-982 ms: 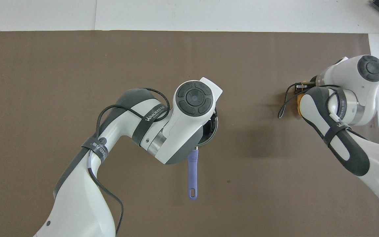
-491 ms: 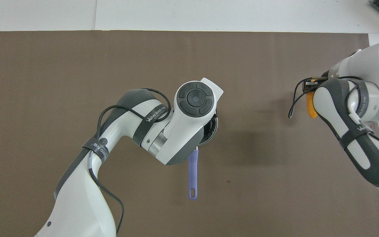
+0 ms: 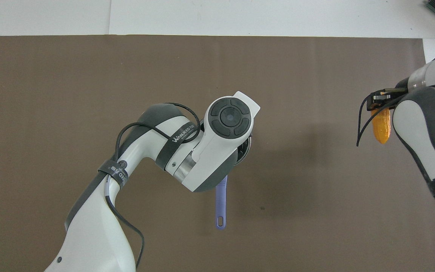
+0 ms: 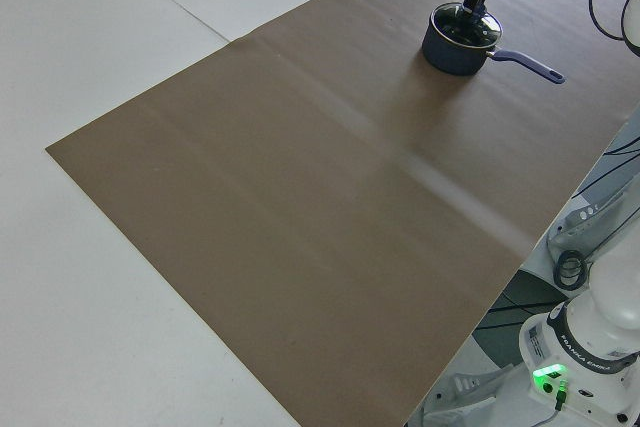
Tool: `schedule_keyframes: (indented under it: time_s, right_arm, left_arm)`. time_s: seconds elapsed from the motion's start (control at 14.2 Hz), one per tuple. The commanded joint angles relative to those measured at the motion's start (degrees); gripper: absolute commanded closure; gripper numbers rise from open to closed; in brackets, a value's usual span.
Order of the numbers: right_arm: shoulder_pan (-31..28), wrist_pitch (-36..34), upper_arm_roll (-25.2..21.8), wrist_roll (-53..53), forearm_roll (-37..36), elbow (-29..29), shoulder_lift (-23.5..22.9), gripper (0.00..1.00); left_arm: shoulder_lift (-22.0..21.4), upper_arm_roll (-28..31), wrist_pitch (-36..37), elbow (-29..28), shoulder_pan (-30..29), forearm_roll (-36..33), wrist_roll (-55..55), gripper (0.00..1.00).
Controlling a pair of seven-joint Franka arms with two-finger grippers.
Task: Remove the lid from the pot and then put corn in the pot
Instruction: 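Lift the glass lid off with the left gripper while the right gripper carries the corn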
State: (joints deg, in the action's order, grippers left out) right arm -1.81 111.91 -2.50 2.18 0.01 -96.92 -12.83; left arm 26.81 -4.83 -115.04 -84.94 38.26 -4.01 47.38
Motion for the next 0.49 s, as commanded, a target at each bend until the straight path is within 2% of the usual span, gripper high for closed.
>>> schedule_keyframes:
  time_s: [0.0,0.07,0.14,0.42]
  right_arm:
    - [-0.3,0.0,0.5,1.4,-0.5,-0.9,0.3,1.0]
    - [-0.4,-0.1,0.5,1.5,-0.6,-0.9,0.3,1.0]
    - [-0.4,-0.1,0.5,1.5,-0.6,-0.9,0.3,1.0]
    - [-0.3,-0.6,0.6,1.6,-0.6,0.1,0.3,1.0]
  left_arm:
    - [0.0,1.0,1.5,1.2,1.5,-1.2,1.2,0.69]
    - [-0.2,1.0,1.5,1.2,1.4,-1.2,1.2,0.76]
    - [-0.4,1.0,1.5,1.2,1.4,-1.3,1.1,0.88]
    - [-2.5,1.1,1.8,1.2,1.1,-1.9,1.1,1.0]
